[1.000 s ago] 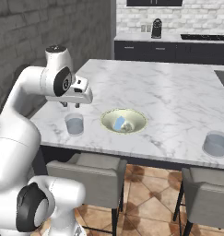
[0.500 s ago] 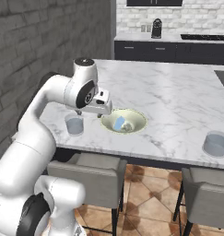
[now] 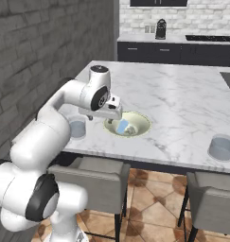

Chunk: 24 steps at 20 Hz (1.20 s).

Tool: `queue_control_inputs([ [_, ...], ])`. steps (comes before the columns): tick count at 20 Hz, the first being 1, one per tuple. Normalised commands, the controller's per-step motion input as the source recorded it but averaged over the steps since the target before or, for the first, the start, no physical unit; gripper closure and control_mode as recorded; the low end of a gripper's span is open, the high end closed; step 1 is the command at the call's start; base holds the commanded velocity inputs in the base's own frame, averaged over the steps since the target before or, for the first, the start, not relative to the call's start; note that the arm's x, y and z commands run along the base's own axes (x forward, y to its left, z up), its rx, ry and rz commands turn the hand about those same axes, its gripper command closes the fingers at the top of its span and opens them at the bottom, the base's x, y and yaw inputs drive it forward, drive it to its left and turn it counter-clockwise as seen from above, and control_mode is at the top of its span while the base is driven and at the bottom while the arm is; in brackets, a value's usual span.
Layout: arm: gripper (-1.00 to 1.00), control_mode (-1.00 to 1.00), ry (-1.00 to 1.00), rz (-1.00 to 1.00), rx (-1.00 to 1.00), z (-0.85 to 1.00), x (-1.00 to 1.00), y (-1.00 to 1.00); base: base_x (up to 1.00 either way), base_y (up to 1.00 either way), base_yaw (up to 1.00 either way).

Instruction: There are four ice cubes in the ice bowl. Place two ice cubes in each glass of water.

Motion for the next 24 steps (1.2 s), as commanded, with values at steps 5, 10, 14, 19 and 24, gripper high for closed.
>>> queue_control_inputs([
  [5, -1.00, -1.00, 0.11, 0.00, 0.01, -0.31, 0.62, -0.01, 0.00, 0.00, 0.00],
  [10, -1.00, -1.00, 0.08, -0.02, 0.06, -0.36, 0.51, 0.00, 0.00, 0.00, 0.00],
  [14, -1.00, -1.00, 0.07, -0.10, 0.07, -0.37, 0.19, -0.08, 0.00, 0.00, 0.00],
  [19, -1.00, -1.00, 0.06, -0.24, 0.01, -0.44, 0.23, -0.04, 0.00, 0.00, 0.00],
  [24, -1.00, -1.00, 0.08, -0.29, 0.00, -0.38, 0.31, 0.00, 0.00, 0.00, 0.00],
])
